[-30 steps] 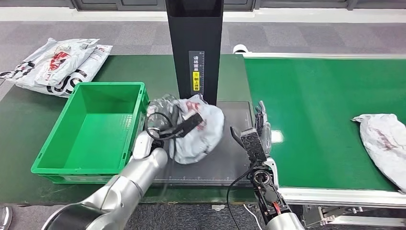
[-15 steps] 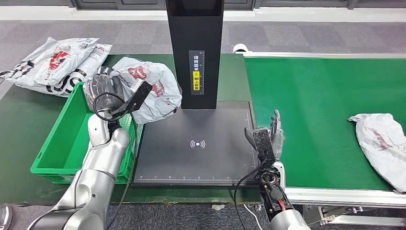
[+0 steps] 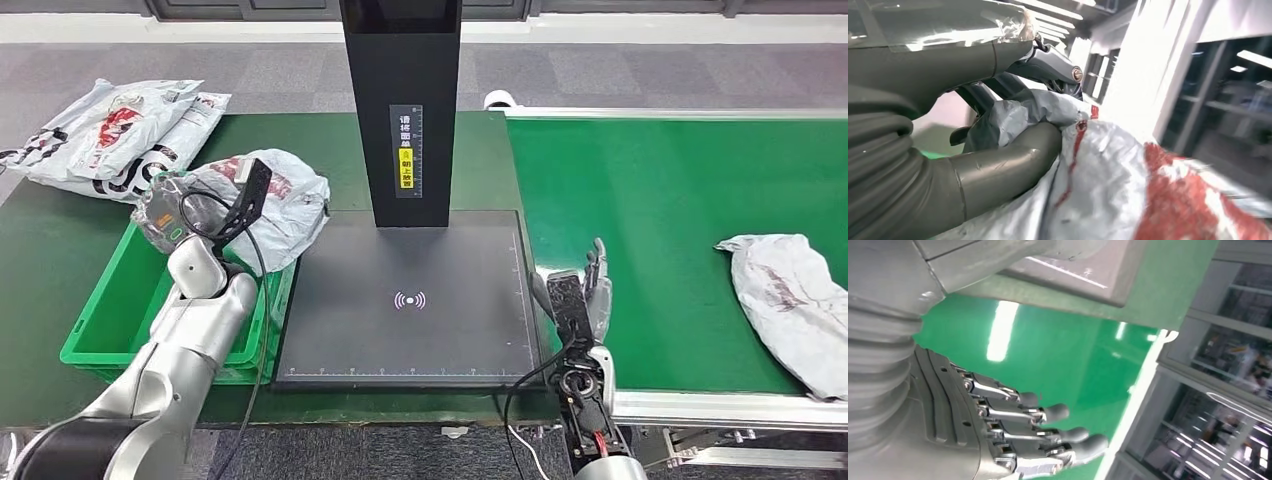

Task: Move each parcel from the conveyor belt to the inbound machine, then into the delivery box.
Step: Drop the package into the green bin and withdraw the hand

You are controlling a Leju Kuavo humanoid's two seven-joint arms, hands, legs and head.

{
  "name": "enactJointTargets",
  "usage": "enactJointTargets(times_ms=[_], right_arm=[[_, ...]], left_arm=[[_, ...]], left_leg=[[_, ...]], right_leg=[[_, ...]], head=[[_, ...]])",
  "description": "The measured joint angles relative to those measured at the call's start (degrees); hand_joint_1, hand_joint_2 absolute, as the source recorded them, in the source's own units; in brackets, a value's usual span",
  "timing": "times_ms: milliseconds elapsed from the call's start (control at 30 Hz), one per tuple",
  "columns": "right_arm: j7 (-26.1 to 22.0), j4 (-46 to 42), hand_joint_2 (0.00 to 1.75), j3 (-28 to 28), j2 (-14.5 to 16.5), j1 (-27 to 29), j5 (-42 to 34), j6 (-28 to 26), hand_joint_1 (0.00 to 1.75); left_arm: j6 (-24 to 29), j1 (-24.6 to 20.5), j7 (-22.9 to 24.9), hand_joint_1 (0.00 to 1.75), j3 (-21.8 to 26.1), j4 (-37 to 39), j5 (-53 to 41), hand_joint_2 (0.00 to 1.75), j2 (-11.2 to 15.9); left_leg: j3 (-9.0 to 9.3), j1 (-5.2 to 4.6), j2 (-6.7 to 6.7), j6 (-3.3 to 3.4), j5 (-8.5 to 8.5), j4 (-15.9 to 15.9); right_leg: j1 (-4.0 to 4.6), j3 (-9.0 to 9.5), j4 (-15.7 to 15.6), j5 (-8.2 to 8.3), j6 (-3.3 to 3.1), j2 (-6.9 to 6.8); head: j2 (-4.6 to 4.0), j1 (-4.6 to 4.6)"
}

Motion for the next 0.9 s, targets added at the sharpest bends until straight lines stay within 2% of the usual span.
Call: enactJointTargets(times_ms=[67,167,300,433,533,600,700,767,900], right_arm=[[0.89,-3.85,1.75,-1.26,0.56,2.21,1.11,1.31,0.00],[0.58,-7.55,1.75,-2.37,0.99,4.51,2.05,3.95,0.00],[-3.08,-6.06,1.75,-2.42,0.94,4.49,0.96,4.13,0.00],[-3.79,-3.47,1.75,-2.40,0.84,3.56,0.10,3.31,0.00],[-3.11,-3.05,1.75,-2.35,0.84,3.38,-0.28,3.37,0.00],[-2.52,-3.06,1.75,-2.22,0.83,3.50,-0.42,3.47,0.00],[-2.03,-3.07,1.75,-2.00,0.84,3.70,-0.45,3.47,0.00],[-1.84,-3.13,1.75,-1.94,0.84,3.76,-0.46,3.38,0.00],[-1.67,-3.66,1.75,-1.93,0.83,3.88,-0.48,3.04,0.00]], left_arm=[[-4.23,-1.06,2.54,1.75,-2.25,2.36,-0.01,1.75,1.67],[-13.94,-2.14,3.78,1.75,-4.48,5.44,-0.01,1.75,4.92],[-18.87,-0.30,3.89,1.75,-3.65,7.99,-0.01,1.75,10.24],[-19.09,1.84,3.89,0.00,-2.16,9.34,-0.01,1.75,13.38],[-16.40,2.22,3.67,0.00,-1.13,9.73,-0.02,1.75,13.78],[-12.09,2.14,2.55,0.00,0.13,9.78,-0.03,1.75,13.61],[-5.21,1.77,-1.55,0.00,2.57,9.69,0.08,1.75,13.18],[-1.52,1.55,-6.41,0.00,4.44,8.73,0.77,1.75,12.65],[1.77,0.82,-23.43,0.00,10.08,1.52,6.56,1.75,9.74]], left_leg=[[-0.07,0.05,-0.07,-0.02,0.02,-0.01],[-0.14,0.06,0.04,-0.05,0.00,-0.05],[-0.09,0.05,0.77,-0.17,-0.08,-0.07],[-0.13,0.07,0.57,-0.22,-0.03,-0.06],[-0.16,0.09,0.48,-0.25,0.00,-0.06],[-0.15,0.09,0.53,-0.25,0.00,-0.06],[-0.14,0.09,0.54,-0.26,0.01,-0.05],[-0.15,0.09,0.52,-0.26,0.03,-0.03],[-0.20,0.09,0.43,-0.27,0.08,0.00]], right_leg=[[0.02,-0.01,0.02,-0.01,0.00,-0.05],[0.01,-0.03,0.06,0.00,-0.03,0.05],[0.00,-0.30,0.07,0.14,-0.21,0.71],[0.04,-0.36,0.07,0.14,-0.23,0.56],[0.05,-0.35,0.08,0.14,-0.23,0.48],[0.05,-0.37,0.09,0.15,-0.24,0.52],[0.05,-0.39,0.08,0.15,-0.24,0.53],[0.05,-0.40,0.08,0.16,-0.24,0.52],[0.05,-0.39,0.08,0.18,-0.26,0.46]], head=[[-0.01,0.01],[0.00,0.02],[0.01,0.02],[0.00,0.01],[0.01,0.01],[0.00,0.01],[0.01,0.02],[0.01,0.02],[0.00,0.02]])
